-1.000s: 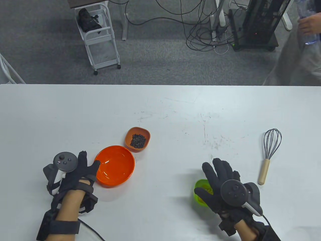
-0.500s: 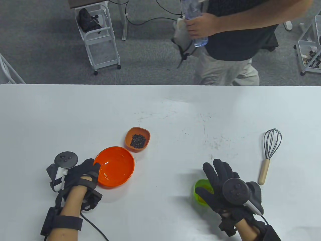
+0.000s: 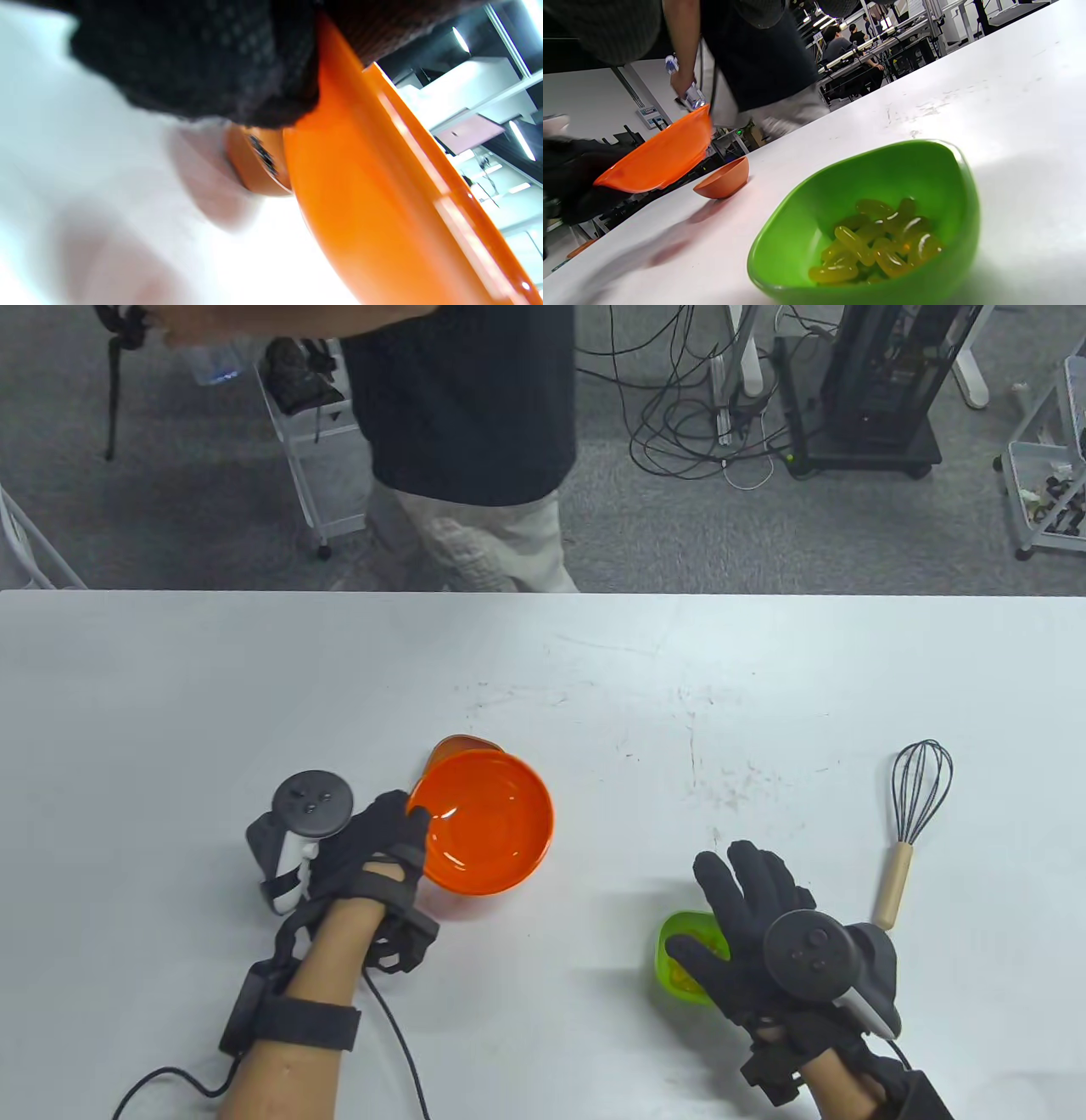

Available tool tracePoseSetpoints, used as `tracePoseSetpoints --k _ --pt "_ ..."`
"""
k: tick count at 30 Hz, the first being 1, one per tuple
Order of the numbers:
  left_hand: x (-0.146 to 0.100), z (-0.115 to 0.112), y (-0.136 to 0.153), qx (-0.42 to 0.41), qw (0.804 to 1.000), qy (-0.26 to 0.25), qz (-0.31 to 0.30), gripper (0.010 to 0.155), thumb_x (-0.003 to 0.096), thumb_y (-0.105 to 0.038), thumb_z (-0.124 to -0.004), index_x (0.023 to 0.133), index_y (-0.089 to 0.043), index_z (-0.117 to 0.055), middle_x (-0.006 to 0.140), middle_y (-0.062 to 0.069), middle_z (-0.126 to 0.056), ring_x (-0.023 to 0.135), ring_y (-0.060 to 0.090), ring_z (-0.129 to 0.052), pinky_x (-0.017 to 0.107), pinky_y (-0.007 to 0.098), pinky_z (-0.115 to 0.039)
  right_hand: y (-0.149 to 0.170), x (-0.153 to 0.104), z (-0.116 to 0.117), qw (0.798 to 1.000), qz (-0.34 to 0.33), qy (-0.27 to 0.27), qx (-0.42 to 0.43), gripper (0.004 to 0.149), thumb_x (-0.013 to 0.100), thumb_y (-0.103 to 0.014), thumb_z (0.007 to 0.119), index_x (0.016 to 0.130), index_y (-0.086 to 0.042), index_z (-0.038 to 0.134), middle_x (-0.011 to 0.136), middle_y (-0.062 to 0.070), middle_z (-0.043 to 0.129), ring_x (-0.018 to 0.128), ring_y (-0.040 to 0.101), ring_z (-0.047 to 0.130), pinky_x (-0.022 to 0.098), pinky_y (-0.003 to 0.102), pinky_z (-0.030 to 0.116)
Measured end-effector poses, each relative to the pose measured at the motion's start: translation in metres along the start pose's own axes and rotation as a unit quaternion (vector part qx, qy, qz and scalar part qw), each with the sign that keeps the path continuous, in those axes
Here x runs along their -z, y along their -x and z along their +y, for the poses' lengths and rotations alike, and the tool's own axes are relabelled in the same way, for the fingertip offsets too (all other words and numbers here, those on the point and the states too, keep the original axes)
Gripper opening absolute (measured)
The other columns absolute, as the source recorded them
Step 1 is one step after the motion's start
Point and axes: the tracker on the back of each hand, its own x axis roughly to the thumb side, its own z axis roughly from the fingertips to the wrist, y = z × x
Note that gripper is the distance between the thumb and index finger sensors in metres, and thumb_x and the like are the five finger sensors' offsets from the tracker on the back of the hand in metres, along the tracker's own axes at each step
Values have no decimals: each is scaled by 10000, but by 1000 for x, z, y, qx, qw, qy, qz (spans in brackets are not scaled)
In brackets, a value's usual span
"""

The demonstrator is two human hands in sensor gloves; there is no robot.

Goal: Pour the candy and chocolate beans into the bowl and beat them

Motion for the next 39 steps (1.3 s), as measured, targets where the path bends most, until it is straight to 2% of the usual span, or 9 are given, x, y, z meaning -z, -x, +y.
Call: tracePoseSetpoints --k 4,9,15,28,32,39 --pt "25 -44 -30 6 1000 26 13 510 519 -460 -778 875 -95 -783 450 55 -1046 104 220 -1014 -5 329 -884 1 0 2 1000 2 1 5 904 460 -711 676 1153 -225 356 1176 250 258 1034 563 259 616 823 337" --pt "51 -86 -46 9 998 46 34 511 519 -459 -775 879 -95 -774 463 58 -1045 120 225 -1014 5 331 -886 0 1 3 1000 1 -2 -1 904 459 -712 677 1152 -227 358 1176 246 275 1037 561 272 620 820 345" --pt "66 -108 -49 -10 997 58 56 514 519 -457 -777 877 -88 -773 463 59 -1043 118 223 -1011 8 330 -884 4 1 2 1000 6 3 1 904 459 -709 680 1152 -224 361 1175 249 281 1035 563 273 617 821 345" --pt "70 -108 -42 26 996 40 78 517 520 -457 -773 879 -85 -775 469 58 -1045 120 223 -1008 7 324 -881 4 3 4 1000 11 0 0 904 459 -709 680 1151 -220 366 1175 250 296 1035 563 286 617 821 349" --pt "72 -107 -36 -1 995 50 87 525 521 -468 -772 887 -91 -773 484 64 -1046 129 229 -1009 13 325 -881 5 3 3 1000 13 -1 2 903 459 -709 681 1151 -220 367 1174 251 295 1034 563 288 616 821 349" --pt "56 -91 -38 -7 997 45 69 738 507 -643 -747 1015 -121 -626 660 133 -990 269 297 -1018 87 339 -888 5 3 2 1000 15 0 3 903 459 -710 679 1151 -220 367 1173 251 292 1034 564 287 616 820 350"
